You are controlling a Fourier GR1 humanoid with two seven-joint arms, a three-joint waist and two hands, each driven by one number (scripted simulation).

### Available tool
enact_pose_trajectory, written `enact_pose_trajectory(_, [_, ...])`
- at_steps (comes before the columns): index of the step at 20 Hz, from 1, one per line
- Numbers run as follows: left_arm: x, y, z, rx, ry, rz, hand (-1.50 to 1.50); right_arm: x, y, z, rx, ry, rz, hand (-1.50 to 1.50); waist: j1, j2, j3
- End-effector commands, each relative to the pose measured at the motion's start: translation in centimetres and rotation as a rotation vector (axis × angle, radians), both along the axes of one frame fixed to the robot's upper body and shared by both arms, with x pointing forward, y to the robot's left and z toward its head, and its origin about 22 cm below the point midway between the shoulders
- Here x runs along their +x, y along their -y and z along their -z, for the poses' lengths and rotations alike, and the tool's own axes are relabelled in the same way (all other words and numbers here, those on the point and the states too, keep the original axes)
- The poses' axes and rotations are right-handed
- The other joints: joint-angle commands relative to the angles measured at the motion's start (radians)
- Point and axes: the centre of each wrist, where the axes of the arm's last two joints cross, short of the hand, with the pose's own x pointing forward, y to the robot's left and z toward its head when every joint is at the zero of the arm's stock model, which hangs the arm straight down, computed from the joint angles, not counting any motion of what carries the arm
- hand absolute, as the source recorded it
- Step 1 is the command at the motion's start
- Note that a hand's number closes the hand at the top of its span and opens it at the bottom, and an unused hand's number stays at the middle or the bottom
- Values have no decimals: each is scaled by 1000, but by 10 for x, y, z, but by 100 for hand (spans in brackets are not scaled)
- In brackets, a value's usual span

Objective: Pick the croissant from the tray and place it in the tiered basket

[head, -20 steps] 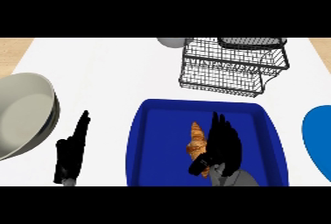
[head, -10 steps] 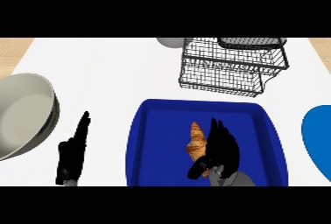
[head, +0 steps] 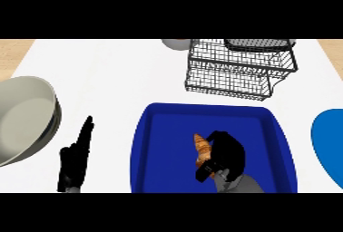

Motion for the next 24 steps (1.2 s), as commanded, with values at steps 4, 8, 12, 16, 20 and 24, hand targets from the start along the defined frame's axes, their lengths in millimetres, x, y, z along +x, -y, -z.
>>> enact_pose_trajectory(4, [2, 14, 8, -32, -36, 18, 0, 7, -19, 15, -130, -30, 30, 150, 0, 9, 0])
enact_pose_trajectory(8, [-5, 5, 7, -23, -35, 6, 0, 4, -29, 12, -189, 61, 31, 150, 1, 7, 0])
enact_pose_trajectory(12, [-2, 3, -2, -31, -39, -3, 0, 13, 110, 5, -196, 66, -361, 150, -15, 6, 2])
enact_pose_trajectory(16, [1, 6, 3, -17, -32, -15, 0, 35, 180, -47, -126, 211, -517, 150, -28, 10, 2])
enact_pose_trajectory(20, [-7, 8, 5, -25, -45, -6, 0, 35, 225, -78, 23, 395, -464, 150, -26, 6, 2])
enact_pose_trajectory(24, [-15, 7, 8, -23, -55, -29, 0, 27, 248, -141, 144, 528, -416, 150, -41, -2, 0])
